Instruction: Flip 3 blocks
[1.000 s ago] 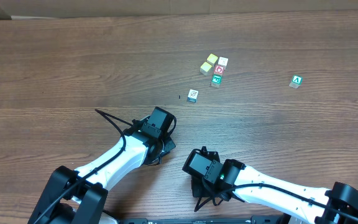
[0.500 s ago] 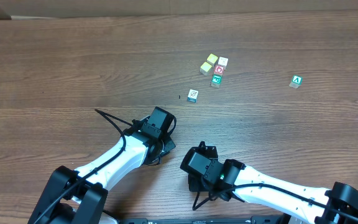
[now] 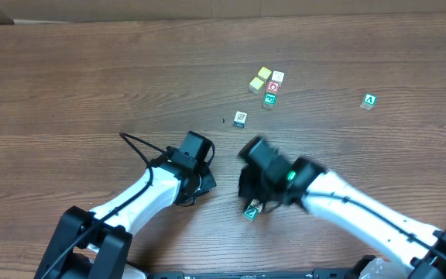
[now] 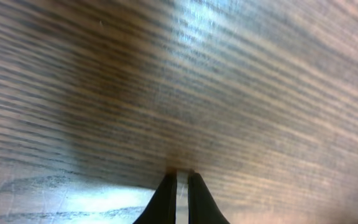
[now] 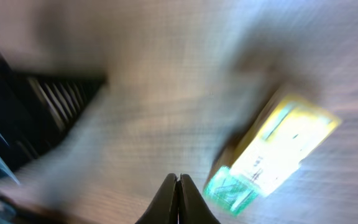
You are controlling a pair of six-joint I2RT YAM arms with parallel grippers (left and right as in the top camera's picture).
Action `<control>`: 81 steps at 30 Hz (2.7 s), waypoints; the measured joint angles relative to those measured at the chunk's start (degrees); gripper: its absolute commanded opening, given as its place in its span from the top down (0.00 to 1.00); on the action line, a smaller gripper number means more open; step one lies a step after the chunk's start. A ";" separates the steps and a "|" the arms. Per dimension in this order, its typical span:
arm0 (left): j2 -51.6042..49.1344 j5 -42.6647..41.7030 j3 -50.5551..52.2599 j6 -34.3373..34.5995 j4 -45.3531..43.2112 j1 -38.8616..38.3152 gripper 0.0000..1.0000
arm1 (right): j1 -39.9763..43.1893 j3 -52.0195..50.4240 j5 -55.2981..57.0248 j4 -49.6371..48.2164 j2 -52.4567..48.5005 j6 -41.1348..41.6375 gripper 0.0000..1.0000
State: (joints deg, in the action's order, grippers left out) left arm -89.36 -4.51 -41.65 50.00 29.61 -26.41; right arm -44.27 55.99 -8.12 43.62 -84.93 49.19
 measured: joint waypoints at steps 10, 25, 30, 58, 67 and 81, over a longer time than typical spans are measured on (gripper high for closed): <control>8.09 -14.99 -4.85 -13.03 2.16 12.55 0.96 | 30.47 3.26 -13.73 2.21 -0.66 -12.72 0.79; -17.66 -8.35 -57.44 -22.84 30.49 5.03 0.42 | 38.23 3.19 -8.04 4.83 -2.36 -20.81 0.00; -23.85 1.31 -57.53 -23.21 29.88 -2.27 0.40 | 38.23 3.19 -7.28 4.85 -2.36 -20.94 0.00; -36.44 9.05 -57.61 -28.98 16.61 -5.70 0.55 | 38.23 3.19 -6.67 4.83 -2.36 -20.98 0.00; -38.14 9.25 -57.61 -28.74 16.65 -5.70 0.59 | 38.23 3.19 -6.67 4.85 -2.36 -20.98 0.00; -39.28 7.43 -57.68 -25.03 16.59 -3.72 0.60 | 38.23 3.19 -6.64 4.85 -2.36 -20.96 0.00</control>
State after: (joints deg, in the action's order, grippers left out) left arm -128.64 2.92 -99.33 24.97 46.19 -30.13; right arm -6.04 59.18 -14.76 48.47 -87.29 28.23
